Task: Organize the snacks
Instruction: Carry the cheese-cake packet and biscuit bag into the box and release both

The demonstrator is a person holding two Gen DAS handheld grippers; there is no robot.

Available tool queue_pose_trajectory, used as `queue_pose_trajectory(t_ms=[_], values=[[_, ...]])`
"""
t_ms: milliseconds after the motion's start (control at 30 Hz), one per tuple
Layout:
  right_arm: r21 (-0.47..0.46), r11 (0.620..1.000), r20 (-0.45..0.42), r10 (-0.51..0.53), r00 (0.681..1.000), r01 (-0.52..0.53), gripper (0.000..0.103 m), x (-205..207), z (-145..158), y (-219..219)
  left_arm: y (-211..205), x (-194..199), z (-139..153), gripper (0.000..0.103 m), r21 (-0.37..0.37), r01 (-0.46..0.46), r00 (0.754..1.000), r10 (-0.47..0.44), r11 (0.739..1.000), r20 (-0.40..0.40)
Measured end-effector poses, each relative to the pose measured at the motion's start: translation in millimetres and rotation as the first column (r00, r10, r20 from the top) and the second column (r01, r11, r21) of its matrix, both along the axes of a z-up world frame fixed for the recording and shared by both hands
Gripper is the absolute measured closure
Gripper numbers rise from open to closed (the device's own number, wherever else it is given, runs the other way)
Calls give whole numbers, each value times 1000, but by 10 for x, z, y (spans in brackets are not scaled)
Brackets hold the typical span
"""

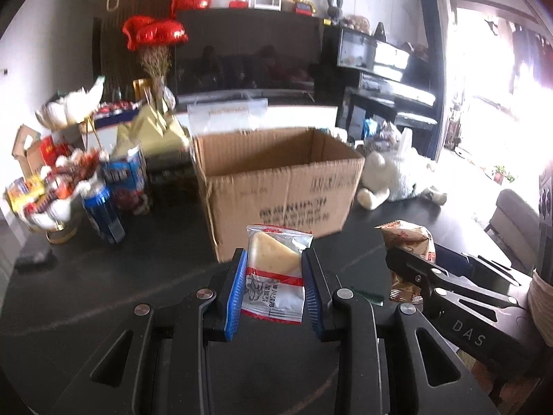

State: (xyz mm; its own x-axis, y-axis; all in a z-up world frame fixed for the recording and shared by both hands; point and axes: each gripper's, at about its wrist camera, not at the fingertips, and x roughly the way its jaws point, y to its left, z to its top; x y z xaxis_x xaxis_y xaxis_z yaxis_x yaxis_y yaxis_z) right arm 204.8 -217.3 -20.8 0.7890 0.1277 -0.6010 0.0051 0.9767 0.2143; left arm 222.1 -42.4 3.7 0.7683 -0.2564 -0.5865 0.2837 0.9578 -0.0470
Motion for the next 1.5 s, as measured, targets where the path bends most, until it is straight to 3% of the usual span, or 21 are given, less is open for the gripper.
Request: queue_pose_trajectory(t_ms=[367, 600, 933, 1167, 1500], values=[[-35, 998, 85, 56, 995, -53, 55, 293, 469, 23, 26, 222, 437, 71, -29, -2, 998, 4, 1000, 55], [-26, 997, 125, 82, 989, -79, 55, 525, 723, 16, -19, 394, 719, 71, -8, -10, 994, 11, 1000, 113], [-52, 992, 123, 123, 985, -118, 55, 1005, 961, 35, -63, 735, 964, 71, 12, -15, 992, 13, 1000, 128], [-80, 989, 104, 133, 986, -125, 55, 1347, 1034, 44, -60, 1140, 937, 71, 9, -18, 997, 17, 1000, 75], [-122, 983, 45, 143, 989, -136, 54, 1800, 866, 75, -98, 1739, 661, 70, 15, -23, 999, 24, 1000, -45]])
